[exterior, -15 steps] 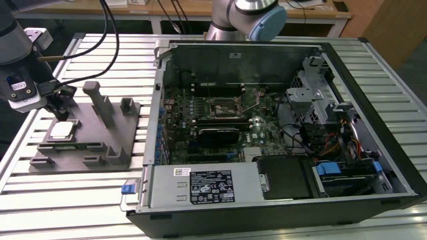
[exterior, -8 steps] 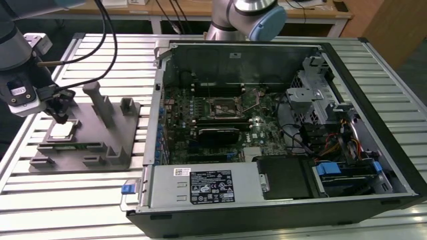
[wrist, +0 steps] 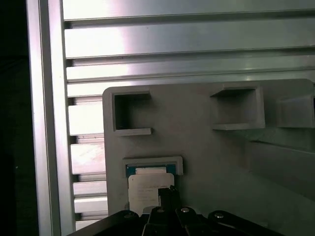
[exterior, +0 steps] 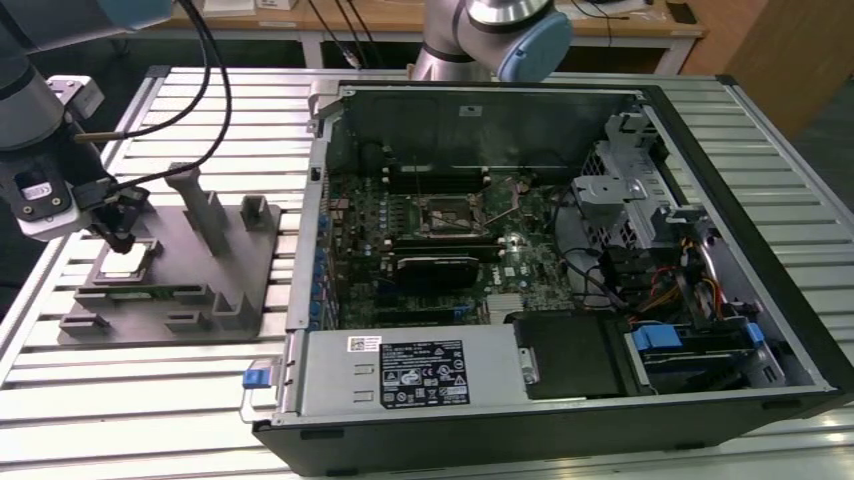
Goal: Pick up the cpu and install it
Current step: 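Pick up the cpu and move it towards the insertion slot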
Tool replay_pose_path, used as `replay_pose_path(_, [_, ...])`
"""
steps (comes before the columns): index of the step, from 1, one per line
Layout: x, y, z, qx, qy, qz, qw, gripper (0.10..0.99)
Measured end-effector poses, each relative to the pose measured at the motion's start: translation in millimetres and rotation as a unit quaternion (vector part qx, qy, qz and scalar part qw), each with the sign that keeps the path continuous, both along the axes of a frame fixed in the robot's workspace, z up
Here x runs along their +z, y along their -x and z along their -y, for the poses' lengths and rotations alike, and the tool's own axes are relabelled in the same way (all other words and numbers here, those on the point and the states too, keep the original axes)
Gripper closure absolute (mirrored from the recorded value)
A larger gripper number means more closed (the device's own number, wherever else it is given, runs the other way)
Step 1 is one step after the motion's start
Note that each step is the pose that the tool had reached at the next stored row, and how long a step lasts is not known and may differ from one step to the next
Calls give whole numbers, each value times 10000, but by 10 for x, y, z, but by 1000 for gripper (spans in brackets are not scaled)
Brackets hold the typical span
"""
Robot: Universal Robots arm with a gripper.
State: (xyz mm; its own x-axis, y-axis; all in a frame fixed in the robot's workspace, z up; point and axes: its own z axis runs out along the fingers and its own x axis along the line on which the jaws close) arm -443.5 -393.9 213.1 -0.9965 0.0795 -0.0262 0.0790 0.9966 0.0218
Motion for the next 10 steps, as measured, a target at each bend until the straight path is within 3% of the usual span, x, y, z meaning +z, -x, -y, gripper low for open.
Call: replay_pose_path(10, [-128, 48, 0, -4, 0, 1, 10000, 980])
